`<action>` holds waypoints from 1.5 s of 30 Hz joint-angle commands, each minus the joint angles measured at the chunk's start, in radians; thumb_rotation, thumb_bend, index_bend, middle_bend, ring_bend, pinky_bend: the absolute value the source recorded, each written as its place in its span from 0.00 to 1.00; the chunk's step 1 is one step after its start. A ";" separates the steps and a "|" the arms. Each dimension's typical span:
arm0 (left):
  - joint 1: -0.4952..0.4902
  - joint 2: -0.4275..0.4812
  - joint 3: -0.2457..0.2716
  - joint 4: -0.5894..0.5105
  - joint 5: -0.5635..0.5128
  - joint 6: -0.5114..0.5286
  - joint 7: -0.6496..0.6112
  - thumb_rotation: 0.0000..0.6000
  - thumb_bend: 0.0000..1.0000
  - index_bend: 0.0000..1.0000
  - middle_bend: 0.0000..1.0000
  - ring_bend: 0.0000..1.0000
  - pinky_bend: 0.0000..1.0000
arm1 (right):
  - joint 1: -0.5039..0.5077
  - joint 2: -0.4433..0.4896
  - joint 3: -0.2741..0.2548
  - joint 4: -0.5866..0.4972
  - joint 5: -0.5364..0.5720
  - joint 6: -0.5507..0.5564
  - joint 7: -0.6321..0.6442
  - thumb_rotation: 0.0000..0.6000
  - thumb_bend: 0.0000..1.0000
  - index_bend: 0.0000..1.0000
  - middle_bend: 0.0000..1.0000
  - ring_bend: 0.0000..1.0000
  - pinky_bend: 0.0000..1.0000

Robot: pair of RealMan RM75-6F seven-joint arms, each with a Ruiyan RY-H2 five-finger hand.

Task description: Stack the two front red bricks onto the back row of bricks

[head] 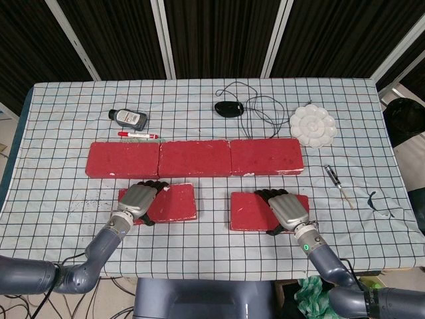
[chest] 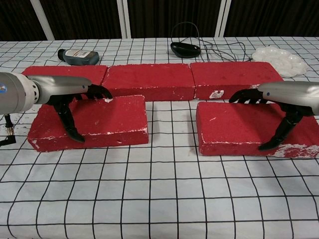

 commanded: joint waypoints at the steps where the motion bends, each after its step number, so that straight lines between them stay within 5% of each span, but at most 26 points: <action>1: 0.006 0.001 -0.001 0.005 0.018 -0.012 -0.012 1.00 0.28 0.20 0.24 0.12 0.23 | 0.000 0.000 0.001 0.001 0.000 0.000 -0.001 1.00 0.17 0.13 0.21 0.21 0.21; 19: -0.001 0.071 -0.003 0.012 0.045 -0.159 -0.075 1.00 0.27 0.20 0.24 0.11 0.21 | -0.002 0.022 0.013 -0.022 -0.005 0.009 0.005 1.00 0.17 0.13 0.21 0.21 0.21; 32: -0.007 0.297 -0.062 -0.079 0.162 -0.219 -0.155 1.00 0.27 0.20 0.23 0.10 0.20 | -0.019 0.215 0.058 -0.147 -0.081 0.062 0.039 1.00 0.17 0.13 0.21 0.21 0.21; 40: -0.074 0.387 -0.108 0.016 0.103 -0.309 -0.178 1.00 0.27 0.22 0.22 0.07 0.17 | 0.055 0.320 0.134 -0.108 -0.040 -0.075 0.122 1.00 0.17 0.13 0.21 0.21 0.21; 45: -0.120 0.381 -0.119 0.144 0.073 -0.437 -0.220 1.00 0.27 0.22 0.21 0.05 0.14 | 0.140 0.299 0.174 -0.007 -0.006 -0.193 0.149 1.00 0.17 0.13 0.21 0.21 0.21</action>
